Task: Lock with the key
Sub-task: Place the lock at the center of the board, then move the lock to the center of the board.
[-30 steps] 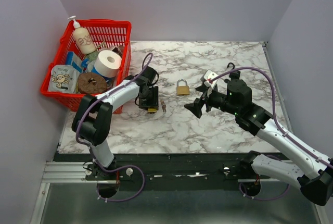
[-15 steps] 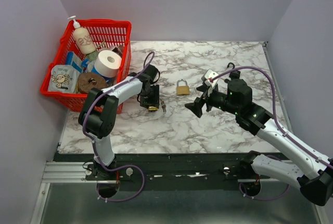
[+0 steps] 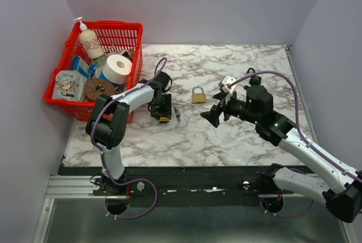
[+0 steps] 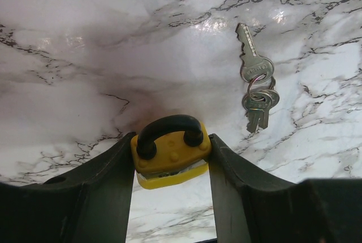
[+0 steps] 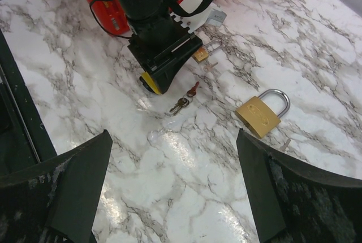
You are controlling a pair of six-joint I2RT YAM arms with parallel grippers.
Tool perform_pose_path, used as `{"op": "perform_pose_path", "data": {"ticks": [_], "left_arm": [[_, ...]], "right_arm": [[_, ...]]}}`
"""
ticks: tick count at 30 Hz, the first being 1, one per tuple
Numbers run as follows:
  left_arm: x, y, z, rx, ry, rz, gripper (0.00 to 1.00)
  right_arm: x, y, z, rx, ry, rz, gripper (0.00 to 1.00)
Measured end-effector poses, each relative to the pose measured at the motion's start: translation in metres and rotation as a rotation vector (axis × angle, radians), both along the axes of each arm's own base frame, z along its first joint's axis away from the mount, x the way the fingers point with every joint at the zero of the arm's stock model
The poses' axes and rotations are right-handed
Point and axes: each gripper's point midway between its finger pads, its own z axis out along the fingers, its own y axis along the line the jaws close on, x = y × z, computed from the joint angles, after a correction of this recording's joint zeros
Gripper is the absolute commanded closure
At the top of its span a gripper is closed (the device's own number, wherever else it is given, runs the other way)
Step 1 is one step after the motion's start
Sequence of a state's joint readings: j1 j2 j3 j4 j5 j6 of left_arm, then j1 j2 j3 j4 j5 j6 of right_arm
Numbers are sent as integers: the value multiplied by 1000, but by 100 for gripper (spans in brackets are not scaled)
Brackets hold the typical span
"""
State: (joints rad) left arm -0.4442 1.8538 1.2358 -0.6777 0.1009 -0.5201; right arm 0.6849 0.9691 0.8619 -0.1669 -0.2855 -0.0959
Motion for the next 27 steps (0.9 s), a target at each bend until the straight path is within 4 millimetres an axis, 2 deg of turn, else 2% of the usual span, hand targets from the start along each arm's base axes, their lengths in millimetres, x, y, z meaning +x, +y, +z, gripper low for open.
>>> {"op": "perform_pose_path", "data": {"ticks": [2,3,7,9,20,23,25,26,27], "left_arm": [[0,0,0,0,0,0,42],[0,0,0,0,0,0,35],[2,3,0,10,-5,6,30],[2,4,0,16,-8,9,23],[5,8,4,37,-27,16,18],[12,6,23,22,-74,18,15],[20,2,44,-3,-133,17,11],[24,-2,61,-23,-178,12,9],[26,-5,74,-39,-212,6,1]], "right_arm": [[0,0,-1,-1,3,0,0],[0,0,-1,-1,3,0,0],[0,0,-1,-1,4,-1,0],[0,0,-1,-1,6,-1,0],[5,-1,-5,-1,24,-17,0],[12,-6,-6,1,45,-45,0],[21,-13,-5,9,60,-76,0],[27,-19,-5,12,70,-97,0],[33,-26,-4,16,80,-123,0]]}}
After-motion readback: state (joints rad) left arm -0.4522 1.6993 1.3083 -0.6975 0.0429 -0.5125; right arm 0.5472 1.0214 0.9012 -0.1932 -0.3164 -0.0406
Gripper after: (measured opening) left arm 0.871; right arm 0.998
